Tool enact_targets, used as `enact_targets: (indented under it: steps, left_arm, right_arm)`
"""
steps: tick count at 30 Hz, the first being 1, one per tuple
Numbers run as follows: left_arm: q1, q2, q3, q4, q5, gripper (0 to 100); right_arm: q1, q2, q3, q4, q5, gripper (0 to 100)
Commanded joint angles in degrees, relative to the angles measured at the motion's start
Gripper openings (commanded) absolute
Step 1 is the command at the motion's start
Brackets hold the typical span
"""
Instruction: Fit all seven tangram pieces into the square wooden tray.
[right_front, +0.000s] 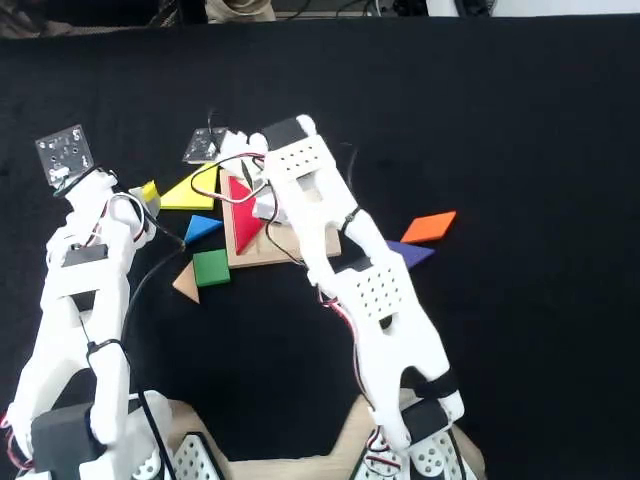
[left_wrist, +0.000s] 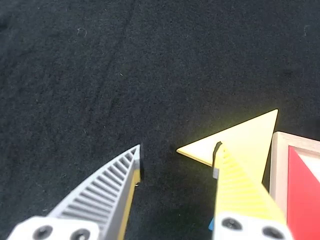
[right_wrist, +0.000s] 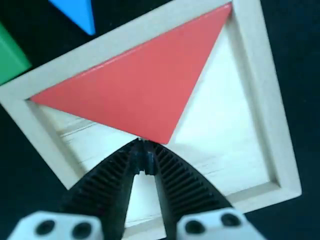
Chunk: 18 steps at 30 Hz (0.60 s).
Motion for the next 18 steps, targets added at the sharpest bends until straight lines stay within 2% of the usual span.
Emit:
enact_targets:
  steps: [1, 10, 18]
  left_arm:
    - [0.2, -0.2, -0.6, -0.7, 0.5, 24]
    - [0.2, -0.2, -0.6, -0.7, 0.5, 24]
    - [0.2, -0.2, -0.8, -0.5, 0.6, 24]
  right_arm:
    - [-1.0, -1.1, -1.0, -0.4, -0.8, 1.1]
    - [6.9, -5.7, -12.5, 12.8, -1.5, 1.1]
    - [12.9, -5.4, -13.9, 10.4, -17.1, 1.1]
